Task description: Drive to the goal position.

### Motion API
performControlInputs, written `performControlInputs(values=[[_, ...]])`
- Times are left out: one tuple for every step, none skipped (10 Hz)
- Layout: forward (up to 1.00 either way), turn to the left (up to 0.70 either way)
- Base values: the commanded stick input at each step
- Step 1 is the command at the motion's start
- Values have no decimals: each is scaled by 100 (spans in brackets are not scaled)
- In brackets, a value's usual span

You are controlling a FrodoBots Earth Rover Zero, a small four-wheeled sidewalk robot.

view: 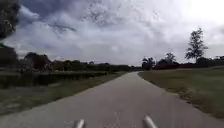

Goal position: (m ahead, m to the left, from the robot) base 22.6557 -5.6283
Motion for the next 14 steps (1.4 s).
performControlInputs(values=[[69,3],[69,3],[69,3],[69,3],[69,3],[69,3],[69,3],[69,3],[69,3],[69,3],[69,3],[69,3],[69,3],[69,3]])
